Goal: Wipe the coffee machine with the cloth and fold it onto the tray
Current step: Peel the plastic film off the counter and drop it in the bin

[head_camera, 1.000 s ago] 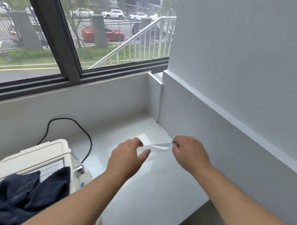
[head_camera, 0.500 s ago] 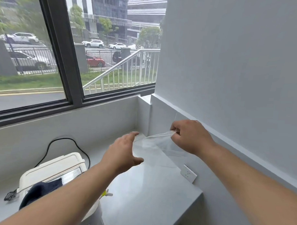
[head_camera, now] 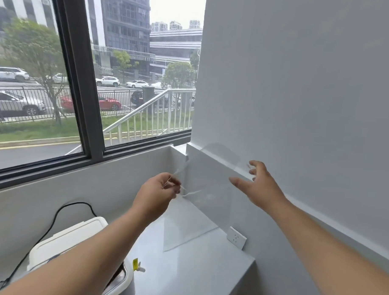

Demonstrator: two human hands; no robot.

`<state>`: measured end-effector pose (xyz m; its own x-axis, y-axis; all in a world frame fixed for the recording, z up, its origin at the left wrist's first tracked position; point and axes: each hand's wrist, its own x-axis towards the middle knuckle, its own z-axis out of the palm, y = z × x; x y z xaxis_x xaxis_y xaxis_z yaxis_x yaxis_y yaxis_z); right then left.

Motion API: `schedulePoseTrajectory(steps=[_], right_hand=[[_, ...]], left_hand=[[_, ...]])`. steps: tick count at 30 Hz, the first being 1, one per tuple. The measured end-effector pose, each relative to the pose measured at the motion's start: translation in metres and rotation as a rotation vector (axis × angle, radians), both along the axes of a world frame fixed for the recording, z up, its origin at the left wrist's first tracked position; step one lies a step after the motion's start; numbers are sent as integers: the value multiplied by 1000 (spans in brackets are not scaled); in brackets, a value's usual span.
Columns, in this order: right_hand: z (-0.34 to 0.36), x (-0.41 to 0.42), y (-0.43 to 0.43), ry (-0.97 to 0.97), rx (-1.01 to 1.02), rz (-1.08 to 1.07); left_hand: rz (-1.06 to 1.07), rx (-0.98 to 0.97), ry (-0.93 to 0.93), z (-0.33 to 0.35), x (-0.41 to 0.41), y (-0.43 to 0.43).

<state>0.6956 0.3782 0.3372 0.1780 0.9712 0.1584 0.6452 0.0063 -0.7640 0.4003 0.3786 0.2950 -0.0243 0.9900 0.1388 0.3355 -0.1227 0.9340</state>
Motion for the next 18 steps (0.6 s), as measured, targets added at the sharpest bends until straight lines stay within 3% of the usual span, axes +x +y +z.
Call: schedulePoseTrajectory(steps=[6,18], right_hand=[[-32,6,-18,91,-253,125],[-30,-27,-27,334,-230,135]], left_hand=[[-77,45,65,12,-18,-13],[-158,114,2,31,-54,-53]])
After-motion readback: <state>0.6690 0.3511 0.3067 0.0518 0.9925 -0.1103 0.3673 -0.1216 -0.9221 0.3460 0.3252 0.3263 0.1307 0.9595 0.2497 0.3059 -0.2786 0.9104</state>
